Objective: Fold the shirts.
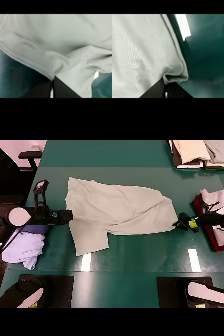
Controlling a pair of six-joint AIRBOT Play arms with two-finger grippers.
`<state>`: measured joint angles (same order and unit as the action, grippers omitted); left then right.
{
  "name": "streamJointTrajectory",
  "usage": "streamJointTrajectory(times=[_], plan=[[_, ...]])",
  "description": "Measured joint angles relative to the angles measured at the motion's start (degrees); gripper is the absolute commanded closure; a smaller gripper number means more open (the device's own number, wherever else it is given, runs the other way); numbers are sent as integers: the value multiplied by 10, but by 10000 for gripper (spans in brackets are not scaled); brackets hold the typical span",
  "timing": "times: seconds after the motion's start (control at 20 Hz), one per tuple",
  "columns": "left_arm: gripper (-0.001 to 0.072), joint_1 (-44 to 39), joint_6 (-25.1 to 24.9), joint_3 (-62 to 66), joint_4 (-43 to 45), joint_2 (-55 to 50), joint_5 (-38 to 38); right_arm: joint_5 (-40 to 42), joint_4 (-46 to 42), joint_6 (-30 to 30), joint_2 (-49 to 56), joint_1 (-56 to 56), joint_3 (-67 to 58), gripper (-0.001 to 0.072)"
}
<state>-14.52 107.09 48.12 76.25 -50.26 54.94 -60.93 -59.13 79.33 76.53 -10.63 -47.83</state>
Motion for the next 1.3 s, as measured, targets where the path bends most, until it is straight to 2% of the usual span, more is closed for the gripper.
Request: streamJointTrajectory(times=[0.25, 0.55, 0.85, 1.05, 1.2, 1.3], plan=[[684, 0, -30, 157, 24, 32, 16, -19, 7, -11, -115, 2, -120, 695], [685, 0, -61, 482, 63, 58, 37, -57, 7, -16, -247, -1, -372, 695], [686, 0, -65, 717, 72, 62, 55, -106, -31, 2, -312, -2, -562, 696], [685, 0, -59, 753, 75, 62, 80, -184, -82, 20, -290, -2, -675, 697], [684, 0, -57, 699, 97, 54, 132, -228, -99, 31, -245, 2, -710, 697], [684, 0, -56, 630, 114, 38, 165, -251, -105, 36, -210, 17, -690, 697]])
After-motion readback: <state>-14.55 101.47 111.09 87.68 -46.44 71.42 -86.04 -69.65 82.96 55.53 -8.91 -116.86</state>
